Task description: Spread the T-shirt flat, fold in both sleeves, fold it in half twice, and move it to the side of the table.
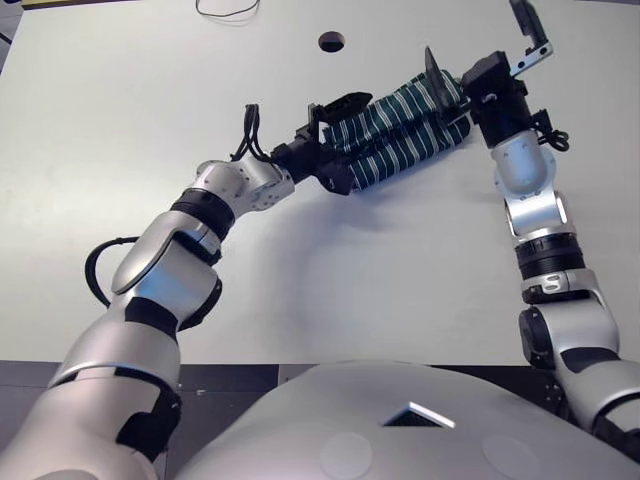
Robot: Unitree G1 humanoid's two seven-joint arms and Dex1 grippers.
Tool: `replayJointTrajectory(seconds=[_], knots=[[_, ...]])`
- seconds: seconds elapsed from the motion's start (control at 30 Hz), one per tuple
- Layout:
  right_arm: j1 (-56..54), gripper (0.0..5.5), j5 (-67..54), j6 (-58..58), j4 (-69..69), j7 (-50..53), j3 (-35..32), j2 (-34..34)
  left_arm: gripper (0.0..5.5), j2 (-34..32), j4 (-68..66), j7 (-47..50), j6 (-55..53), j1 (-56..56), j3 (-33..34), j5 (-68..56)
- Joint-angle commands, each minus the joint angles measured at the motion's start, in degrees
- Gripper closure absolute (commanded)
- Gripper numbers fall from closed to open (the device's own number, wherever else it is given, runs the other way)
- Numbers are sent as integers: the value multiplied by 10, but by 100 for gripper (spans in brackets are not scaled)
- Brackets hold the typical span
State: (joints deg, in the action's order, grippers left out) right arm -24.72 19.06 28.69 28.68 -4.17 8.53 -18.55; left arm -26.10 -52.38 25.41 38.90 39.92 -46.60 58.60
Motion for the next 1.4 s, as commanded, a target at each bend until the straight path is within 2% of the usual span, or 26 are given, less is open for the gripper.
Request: replayJointTrajectory(seconds=[0.03,0.2,0.4,0.47,0.57,0.83,0.97,1.07,1.17,1.23,1.4], knots=[[42,17,27,0,-58,-40,27,-35,0,-94,155,-98,22,-138,-18,-5],[91,17,44,3,-160,-112,68,-72,0,-195,345,-147,-21,-251,61,-57],[91,17,49,-6,-187,-149,80,-81,0,-206,432,-153,-69,-326,151,-96],[74,17,48,-6,-157,-150,81,-79,0,-199,449,-146,-82,-351,179,-111],[16,17,98,0,-41,-105,93,-81,0,-171,468,-135,-89,-377,222,-156],[-117,17,232,30,279,17,193,-60,0,-91,484,-102,-87,-410,292,-215],[-135,17,251,47,333,54,228,-51,0,-72,492,-105,-86,-416,311,-219],[-77,17,248,103,234,22,256,-82,0,-62,501,-100,-90,-426,333,-222],[74,17,189,113,-60,-91,273,-165,0,-57,515,-93,-93,-444,373,-246],[140,17,171,71,-211,-131,251,-201,0,-54,521,-90,-95,-455,395,-257],[193,17,192,-25,-378,-156,201,-185,0,-40,521,-85,-99,-462,428,-270]])
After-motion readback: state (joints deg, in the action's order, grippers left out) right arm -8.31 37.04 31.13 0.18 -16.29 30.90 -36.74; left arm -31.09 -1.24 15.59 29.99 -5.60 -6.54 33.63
